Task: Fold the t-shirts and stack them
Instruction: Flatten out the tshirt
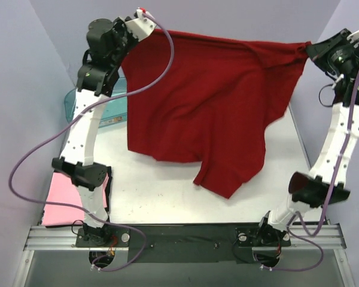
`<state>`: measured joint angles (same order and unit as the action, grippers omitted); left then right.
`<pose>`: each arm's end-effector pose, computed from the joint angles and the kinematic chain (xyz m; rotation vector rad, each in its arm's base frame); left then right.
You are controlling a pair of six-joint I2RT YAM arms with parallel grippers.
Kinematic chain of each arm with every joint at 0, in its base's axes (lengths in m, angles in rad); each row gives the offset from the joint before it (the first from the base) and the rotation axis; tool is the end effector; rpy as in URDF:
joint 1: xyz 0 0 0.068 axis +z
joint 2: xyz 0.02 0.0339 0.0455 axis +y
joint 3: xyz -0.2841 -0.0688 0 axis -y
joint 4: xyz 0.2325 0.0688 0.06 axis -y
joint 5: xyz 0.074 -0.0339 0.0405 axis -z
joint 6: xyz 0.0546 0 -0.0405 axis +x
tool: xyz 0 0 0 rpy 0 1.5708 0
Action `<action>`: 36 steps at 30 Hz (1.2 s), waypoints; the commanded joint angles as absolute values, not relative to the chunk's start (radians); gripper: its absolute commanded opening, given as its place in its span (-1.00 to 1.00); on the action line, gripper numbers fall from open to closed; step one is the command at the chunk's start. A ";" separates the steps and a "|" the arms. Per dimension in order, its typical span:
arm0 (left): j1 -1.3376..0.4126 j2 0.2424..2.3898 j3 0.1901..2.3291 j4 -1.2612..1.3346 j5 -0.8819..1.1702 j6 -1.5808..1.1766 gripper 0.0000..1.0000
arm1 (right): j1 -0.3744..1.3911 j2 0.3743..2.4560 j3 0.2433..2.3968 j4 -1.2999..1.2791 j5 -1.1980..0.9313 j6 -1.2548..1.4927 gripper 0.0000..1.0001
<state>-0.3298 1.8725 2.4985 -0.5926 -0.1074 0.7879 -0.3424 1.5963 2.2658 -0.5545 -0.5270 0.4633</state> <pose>0.3670 -0.1194 0.5739 0.7498 1.3617 0.4456 0.2849 -0.0724 0.6028 0.1619 1.4809 0.4806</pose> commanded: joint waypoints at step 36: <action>-0.505 1.370 0.879 -0.874 0.127 0.844 -1.00 | -0.281 0.615 0.436 -0.960 -0.488 0.612 -1.00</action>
